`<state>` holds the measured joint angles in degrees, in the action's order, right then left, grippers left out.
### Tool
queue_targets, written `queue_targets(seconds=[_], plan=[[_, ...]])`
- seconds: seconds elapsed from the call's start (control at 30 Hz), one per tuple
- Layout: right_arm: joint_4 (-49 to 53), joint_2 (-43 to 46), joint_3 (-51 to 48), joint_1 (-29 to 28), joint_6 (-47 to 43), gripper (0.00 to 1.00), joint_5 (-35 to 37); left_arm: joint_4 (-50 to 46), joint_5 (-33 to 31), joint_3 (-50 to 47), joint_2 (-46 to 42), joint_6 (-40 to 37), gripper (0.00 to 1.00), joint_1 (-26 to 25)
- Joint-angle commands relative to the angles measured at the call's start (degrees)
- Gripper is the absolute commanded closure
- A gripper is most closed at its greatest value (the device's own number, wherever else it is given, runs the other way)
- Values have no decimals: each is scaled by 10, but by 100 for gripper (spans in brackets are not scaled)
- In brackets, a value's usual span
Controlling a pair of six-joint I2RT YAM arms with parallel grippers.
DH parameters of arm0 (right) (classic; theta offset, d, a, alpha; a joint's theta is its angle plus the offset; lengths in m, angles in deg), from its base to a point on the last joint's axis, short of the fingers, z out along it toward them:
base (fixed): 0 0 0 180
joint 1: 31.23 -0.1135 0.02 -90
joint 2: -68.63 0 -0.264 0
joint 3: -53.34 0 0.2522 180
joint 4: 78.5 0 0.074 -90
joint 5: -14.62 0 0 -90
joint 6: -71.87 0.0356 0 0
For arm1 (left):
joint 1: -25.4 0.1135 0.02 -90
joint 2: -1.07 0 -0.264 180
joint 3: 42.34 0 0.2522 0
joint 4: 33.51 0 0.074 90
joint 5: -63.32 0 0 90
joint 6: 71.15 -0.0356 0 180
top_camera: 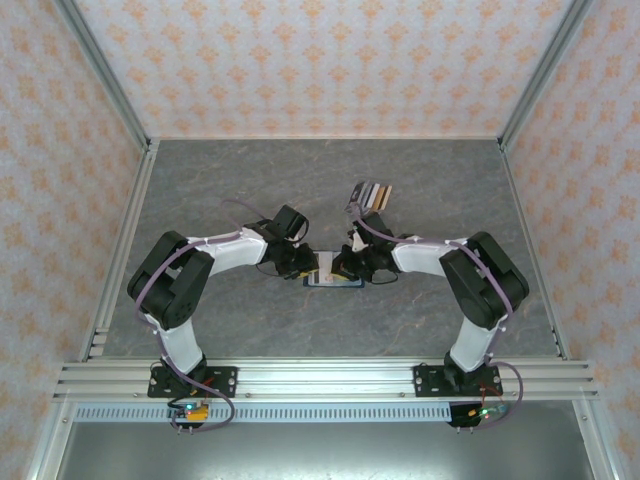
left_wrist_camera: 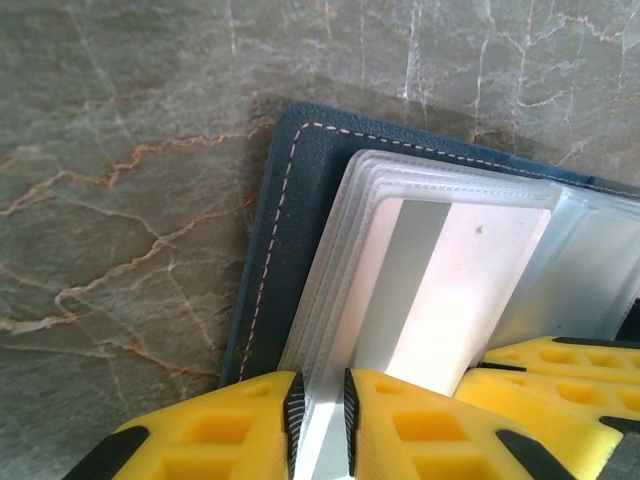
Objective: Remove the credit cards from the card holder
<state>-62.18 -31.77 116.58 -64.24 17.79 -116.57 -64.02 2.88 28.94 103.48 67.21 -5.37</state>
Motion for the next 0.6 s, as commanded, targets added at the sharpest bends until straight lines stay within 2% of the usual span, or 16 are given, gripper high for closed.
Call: queue_targets(seconds=[0.0,0.1,0.23,0.5,0.57], plan=[[-24,29,-11,7,-4,93,5,-3,-4,-1,1,-1,73,-3],[-11,34,-16,11,-13,95,17,-8,-5,3,-5,-3,69,-3],[-4,33,-19,13,-16,95,27,-8,-3,4,-13,-4,68,-3],[-5,26,-20,14,-15,96,31,-14,-2,8,-10,-10,74,-3],[-6,27,-19,14,-16,93,26,-13,1,8,-8,-10,75,-3]])
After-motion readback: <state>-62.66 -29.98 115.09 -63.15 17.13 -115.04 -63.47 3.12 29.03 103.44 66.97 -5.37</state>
